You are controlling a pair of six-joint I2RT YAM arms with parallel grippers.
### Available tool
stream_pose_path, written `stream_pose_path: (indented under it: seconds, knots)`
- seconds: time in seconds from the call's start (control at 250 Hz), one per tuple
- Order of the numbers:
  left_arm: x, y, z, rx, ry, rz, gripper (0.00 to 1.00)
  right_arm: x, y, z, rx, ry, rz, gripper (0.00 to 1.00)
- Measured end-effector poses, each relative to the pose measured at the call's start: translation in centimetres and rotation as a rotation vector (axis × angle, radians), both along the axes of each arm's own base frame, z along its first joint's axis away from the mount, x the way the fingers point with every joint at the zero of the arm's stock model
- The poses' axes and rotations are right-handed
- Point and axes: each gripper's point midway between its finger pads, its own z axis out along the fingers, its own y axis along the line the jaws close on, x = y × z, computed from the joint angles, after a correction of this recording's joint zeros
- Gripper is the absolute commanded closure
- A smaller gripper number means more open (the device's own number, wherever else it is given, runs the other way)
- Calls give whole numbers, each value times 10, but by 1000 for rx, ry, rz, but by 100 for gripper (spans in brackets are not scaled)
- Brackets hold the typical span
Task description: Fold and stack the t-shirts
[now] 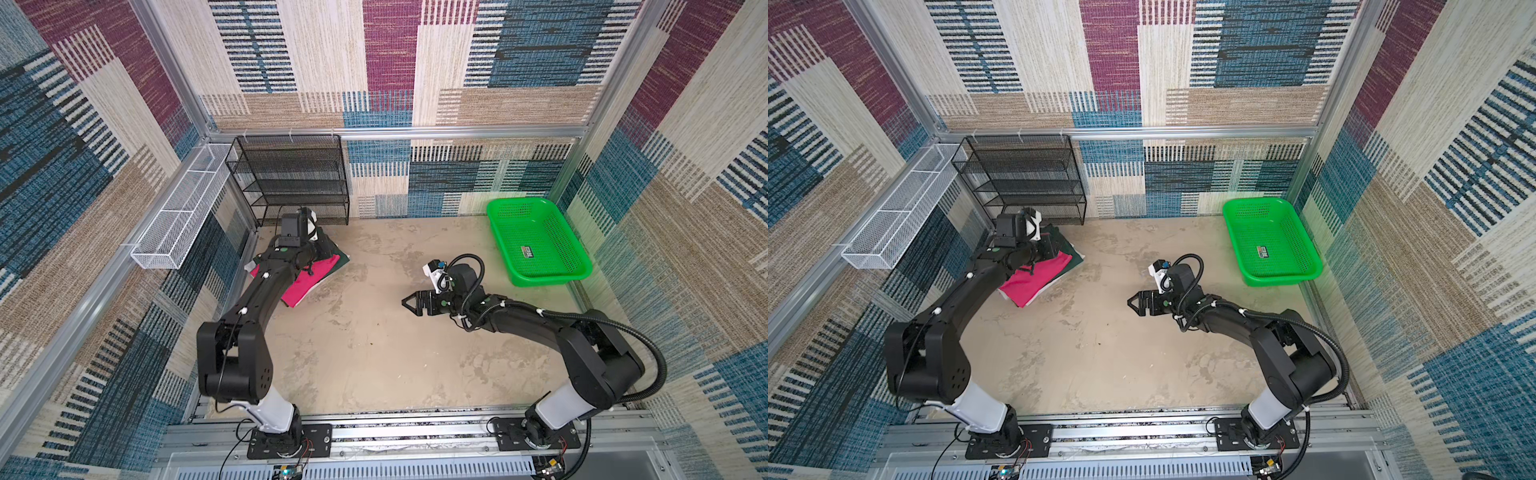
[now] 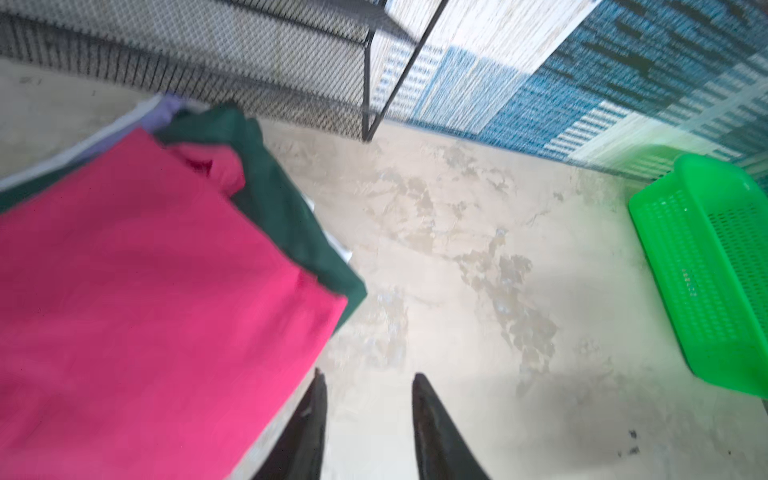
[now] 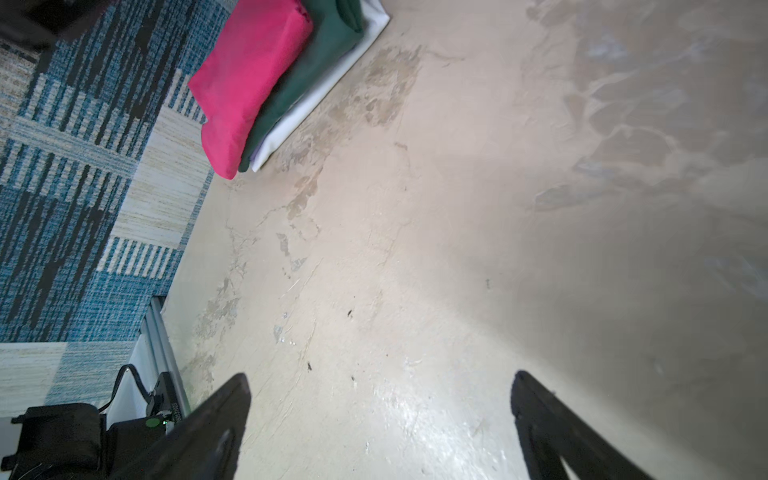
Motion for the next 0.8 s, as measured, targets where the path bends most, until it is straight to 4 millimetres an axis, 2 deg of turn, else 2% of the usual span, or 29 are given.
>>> stream_pose_path:
  seconds: [0.072,0.184,0.26,0.364,0.516,0.604,0.72,0.8]
  knots:
    - [-20,12,-12,29,31,36,62,2,-12,6,-7,-26,-40,1]
    - [-26,37,-28,66,72,109,63,4,-21,14,-12,-49,-71,1]
    - [-19,53,-37,79,97,152,64,0,-23,16,-10,-54,-70,1]
    - [5,67,-47,80,126,185,65,-8,-27,10,-11,-39,-74,1]
    - [37,70,-56,80,145,184,65,-19,-34,0,-14,-5,-88,1]
    - [51,70,-73,85,196,183,65,-22,-37,0,-13,-4,-101,1]
    - [46,72,-99,90,286,190,65,-25,-42,3,-5,-9,-112,1]
    - [39,72,-109,88,314,192,65,-22,-45,8,0,-24,-127,1]
